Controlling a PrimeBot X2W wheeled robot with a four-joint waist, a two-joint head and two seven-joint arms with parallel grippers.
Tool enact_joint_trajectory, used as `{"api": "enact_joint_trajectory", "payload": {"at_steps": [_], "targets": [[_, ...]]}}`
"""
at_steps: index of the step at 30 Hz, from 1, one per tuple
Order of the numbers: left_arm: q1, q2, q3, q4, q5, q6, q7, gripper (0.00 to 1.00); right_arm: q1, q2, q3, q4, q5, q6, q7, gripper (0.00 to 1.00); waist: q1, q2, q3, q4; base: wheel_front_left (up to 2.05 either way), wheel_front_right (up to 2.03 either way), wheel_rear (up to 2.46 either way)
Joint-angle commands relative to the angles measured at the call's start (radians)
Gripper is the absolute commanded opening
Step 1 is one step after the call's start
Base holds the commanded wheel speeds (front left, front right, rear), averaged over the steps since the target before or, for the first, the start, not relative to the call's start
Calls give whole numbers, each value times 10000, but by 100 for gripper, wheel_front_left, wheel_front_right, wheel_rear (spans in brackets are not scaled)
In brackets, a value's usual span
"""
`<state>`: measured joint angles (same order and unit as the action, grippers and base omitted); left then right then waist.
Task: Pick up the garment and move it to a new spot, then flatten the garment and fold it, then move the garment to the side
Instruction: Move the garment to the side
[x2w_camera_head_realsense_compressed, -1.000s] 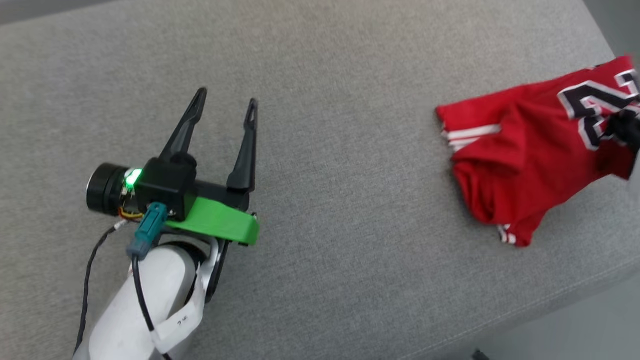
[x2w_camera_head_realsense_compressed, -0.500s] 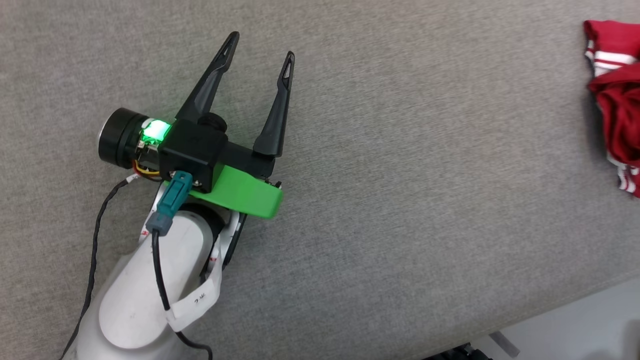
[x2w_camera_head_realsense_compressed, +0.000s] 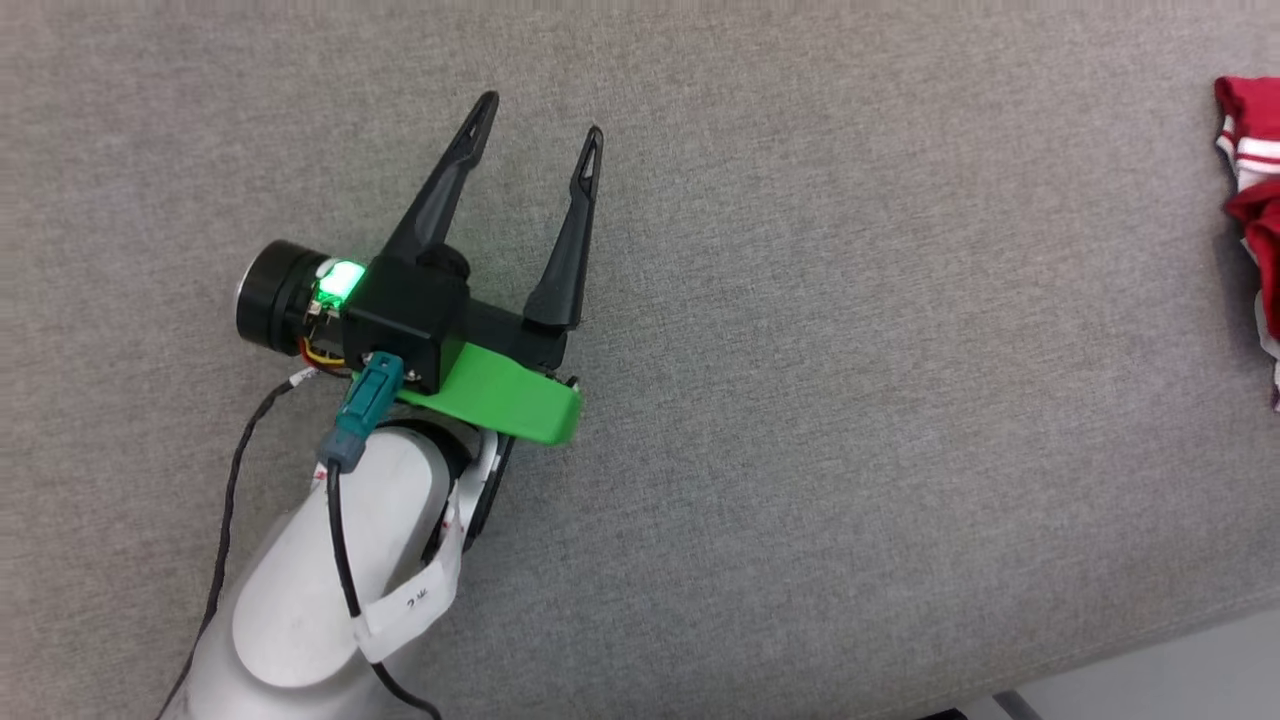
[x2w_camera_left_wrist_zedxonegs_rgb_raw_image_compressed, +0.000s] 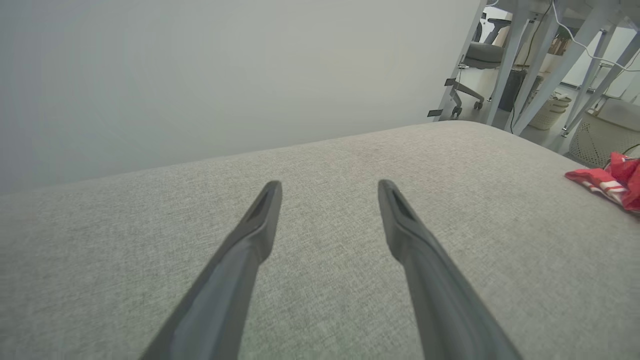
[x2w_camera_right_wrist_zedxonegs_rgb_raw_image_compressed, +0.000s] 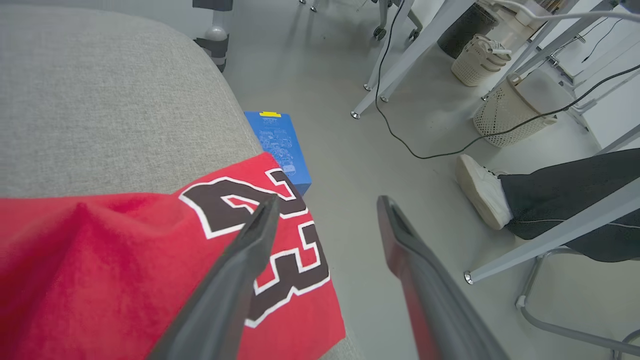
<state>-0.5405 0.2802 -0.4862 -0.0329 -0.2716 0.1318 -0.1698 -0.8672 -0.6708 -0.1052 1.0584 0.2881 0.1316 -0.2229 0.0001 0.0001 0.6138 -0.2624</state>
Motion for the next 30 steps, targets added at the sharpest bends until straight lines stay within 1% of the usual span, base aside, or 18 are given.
{"api": "enact_joint_trajectory", "payload": {"at_steps": [1, 3, 7, 11, 15, 20, 24, 30], "targets": [[235, -44, -7, 130, -102, 9, -121, 100, -10, 9, -62, 17, -113, -9, -153, 100, -1, -1, -843, 242, 0, 0, 0], [464, -93, -28, 339, -220, -1, -254, 100, 204, 88, -175, -17, -96, -9, -268, 100, -1, -1, -1328, 384, 0, 0, 0], [1058, -163, -66, 648, -435, 41, -446, 100, 956, 259, -289, -455, 7, -9, -366, 100, -1, -1, -2252, 710, 0, 0, 0], [1748, -189, 77, 809, -712, 207, -591, 100, 2014, 655, -371, -1398, 205, -9, -383, 100, -1, -1, -2971, 1006, 0, 0, 0], [2396, -213, 297, 834, -912, 482, -705, 100, 3177, 1249, -455, -2568, 265, -9, -385, 100, -1, -1, -3456, 1265, 0, 0, 0], [3034, -308, 552, 813, -1141, 701, -814, 100, 4557, 2236, -408, -4178, 128, -9, -366, 100, -1, -1, -3990, 1611, 0, 0, 0], [3476, -434, 867, 818, -1447, 764, -871, 100, 5515, 2901, -103, -5660, 4, -9, -26, 100, -1, -1, -4313, 1846, 0, 0, 0], [3928, -375, 1318, 877, -1446, 841, -909, 100, 6744, 3646, 422, -8056, -88, -9, 631, 100, -1, -1, -4746, 2163, 0, 0, 0]]}}
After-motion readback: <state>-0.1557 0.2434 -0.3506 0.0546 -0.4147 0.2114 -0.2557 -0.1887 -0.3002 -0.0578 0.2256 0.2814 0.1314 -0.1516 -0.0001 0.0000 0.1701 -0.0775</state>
